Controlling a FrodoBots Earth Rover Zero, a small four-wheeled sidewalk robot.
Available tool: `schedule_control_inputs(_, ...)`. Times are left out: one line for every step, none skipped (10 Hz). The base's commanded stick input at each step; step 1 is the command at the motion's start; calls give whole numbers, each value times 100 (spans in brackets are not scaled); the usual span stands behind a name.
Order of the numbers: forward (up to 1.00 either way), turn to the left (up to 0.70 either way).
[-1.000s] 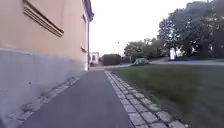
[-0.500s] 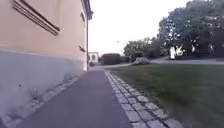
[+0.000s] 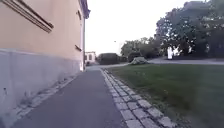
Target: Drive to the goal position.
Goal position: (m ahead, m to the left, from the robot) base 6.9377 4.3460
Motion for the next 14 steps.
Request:
schedule_control_inputs(50, -21)
schedule_control_inputs(50, -13)
schedule_control_inputs(50, -6)
schedule_control_inputs(50, 0)
schedule_control_inputs(50, 0)
schedule_control_inputs(50, 0)
schedule_control_inputs(50, 0)
schedule_control_inputs(50, 0)
schedule_control_inputs(50, 1)
schedule_control_inputs(50, 7)
schedule_control_inputs(50, 12)
schedule_control_inputs(50, 18)
schedule_control_inputs(50, 27)
schedule_control_inputs(50, 50)
